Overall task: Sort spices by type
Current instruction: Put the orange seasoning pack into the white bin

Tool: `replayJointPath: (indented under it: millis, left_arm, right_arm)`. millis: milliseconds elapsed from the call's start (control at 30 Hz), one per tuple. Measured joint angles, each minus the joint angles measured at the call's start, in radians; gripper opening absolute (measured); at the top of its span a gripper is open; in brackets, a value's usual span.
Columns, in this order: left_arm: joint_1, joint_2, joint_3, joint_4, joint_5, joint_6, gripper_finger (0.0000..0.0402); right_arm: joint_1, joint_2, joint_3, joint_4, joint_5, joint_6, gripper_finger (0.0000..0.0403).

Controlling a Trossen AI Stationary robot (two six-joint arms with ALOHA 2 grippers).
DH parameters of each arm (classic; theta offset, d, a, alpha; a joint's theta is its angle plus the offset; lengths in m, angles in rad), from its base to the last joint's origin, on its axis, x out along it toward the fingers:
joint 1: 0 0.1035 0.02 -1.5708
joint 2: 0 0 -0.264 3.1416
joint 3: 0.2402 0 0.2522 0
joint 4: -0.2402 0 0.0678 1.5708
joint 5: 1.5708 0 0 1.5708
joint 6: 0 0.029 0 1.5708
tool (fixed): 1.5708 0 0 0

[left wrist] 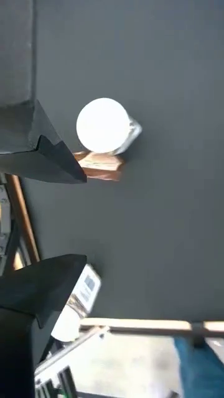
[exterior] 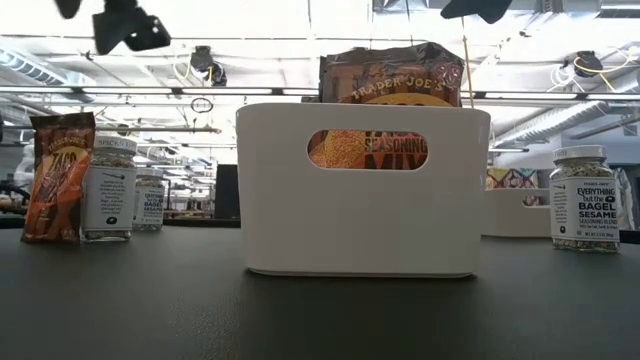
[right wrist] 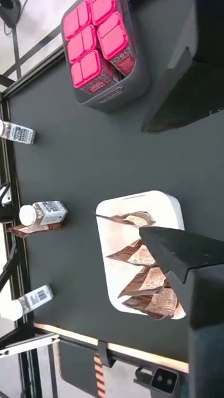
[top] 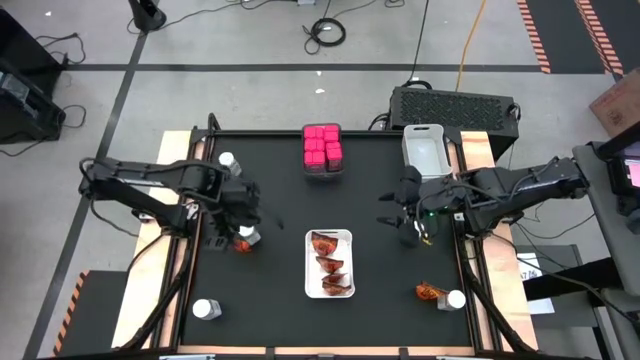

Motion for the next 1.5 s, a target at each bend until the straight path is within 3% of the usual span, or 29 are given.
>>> replayJointPath:
  millis: [533,800,933,1133,1500]
  left_arm:
    - [-0.012,0.021,-0.287,0.108,-0.060,-0.009,0.0200]
    - [-0.013,0.022,-0.355,0.193,-0.064,-0.138,0.0197]
    - [-0.013,0.022,-0.358,0.193,-0.062,-0.139,0.0158]
    - [-0.013,0.022,-0.358,0.192,0.037,-0.139,0.0015]
    - [-0.018,-0.010,-0.256,0.149,0.057,-0.186,0.0002]
  right_arm:
    - [0.000,0.005,0.000,-0.011,0.000,-0.040,0.0254]
    - [0.000,0.005,0.000,-0.011,0.000,-0.048,0.0254]
    - [0.000,0.005,0.000,-0.011,0.000,-0.047,0.0254]
    - [0.000,0.005,0.000,-0.012,0.000,-0.047,0.0254]
    - [0.000,0.005,0.000,-0.042,0.000,-0.051,0.0254]
